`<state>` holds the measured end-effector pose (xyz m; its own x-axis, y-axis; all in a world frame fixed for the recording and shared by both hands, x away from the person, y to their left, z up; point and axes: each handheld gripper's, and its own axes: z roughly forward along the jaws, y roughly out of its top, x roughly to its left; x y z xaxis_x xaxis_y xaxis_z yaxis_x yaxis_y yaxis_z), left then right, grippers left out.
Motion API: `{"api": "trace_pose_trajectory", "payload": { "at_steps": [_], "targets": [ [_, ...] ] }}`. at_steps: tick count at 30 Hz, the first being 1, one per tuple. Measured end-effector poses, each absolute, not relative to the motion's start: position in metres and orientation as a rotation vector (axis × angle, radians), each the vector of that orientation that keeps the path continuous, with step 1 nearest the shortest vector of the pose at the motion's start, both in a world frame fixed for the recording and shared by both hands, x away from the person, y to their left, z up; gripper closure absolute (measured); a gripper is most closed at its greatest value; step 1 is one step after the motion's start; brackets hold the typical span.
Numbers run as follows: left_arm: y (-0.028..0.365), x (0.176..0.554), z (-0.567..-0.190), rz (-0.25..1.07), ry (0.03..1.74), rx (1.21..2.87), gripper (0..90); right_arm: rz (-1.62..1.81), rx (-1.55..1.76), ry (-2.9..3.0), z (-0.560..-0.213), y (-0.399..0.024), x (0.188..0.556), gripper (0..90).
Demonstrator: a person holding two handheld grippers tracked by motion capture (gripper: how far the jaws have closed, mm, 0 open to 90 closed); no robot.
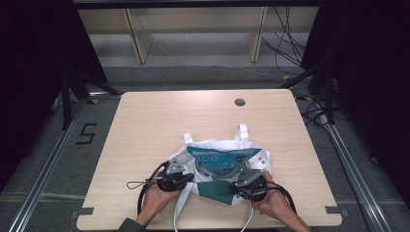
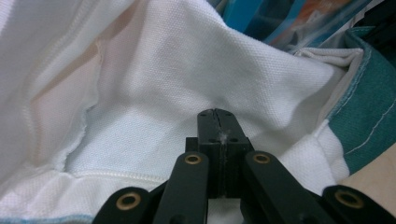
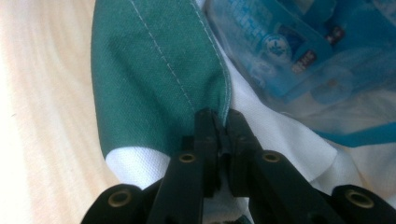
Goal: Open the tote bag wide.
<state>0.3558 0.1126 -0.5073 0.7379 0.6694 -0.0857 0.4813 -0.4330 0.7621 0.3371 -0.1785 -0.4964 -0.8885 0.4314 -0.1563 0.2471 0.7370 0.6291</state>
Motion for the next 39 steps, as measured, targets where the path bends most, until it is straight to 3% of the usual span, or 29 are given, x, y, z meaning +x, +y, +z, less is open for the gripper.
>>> {"api": "trace_pose_trajectory", "payload": {
  "at_steps": [7,10,21,28,32,37,39],
  "targets": [
    [0.119,0.349,-0.484,0.339,0.824,2.055,86.4,1.148,0.597,2.604,-0.468,-0.2,0.338,77.4],
    [0.13,0.357,-0.463,0.415,0.83,2.001,84.5,1.367,0.667,2.515,-0.442,-0.234,0.337,73.6],
    [0.123,0.384,-0.464,0.46,0.858,2.016,76.6,1.285,0.746,2.315,-0.4,-0.256,0.354,70.6],
    [0.117,0.401,-0.461,0.469,0.873,1.979,75.7,1.122,0.776,2.392,-0.419,-0.243,0.387,70.2],
    [0.114,0.417,-0.46,0.494,0.875,1.996,82.5,1.093,0.759,2.396,-0.428,-0.24,0.407,86.9],
    [0.112,0.439,-0.474,0.498,0.901,2.039,89.4,1.08,0.806,2.37,-0.437,-0.241,0.425,89.4],
    [0.108,0.448,-0.494,0.443,0.916,2.089,89.6,1.018,0.849,2.393,-0.46,-0.239,0.437,89.6]
  ]
}}
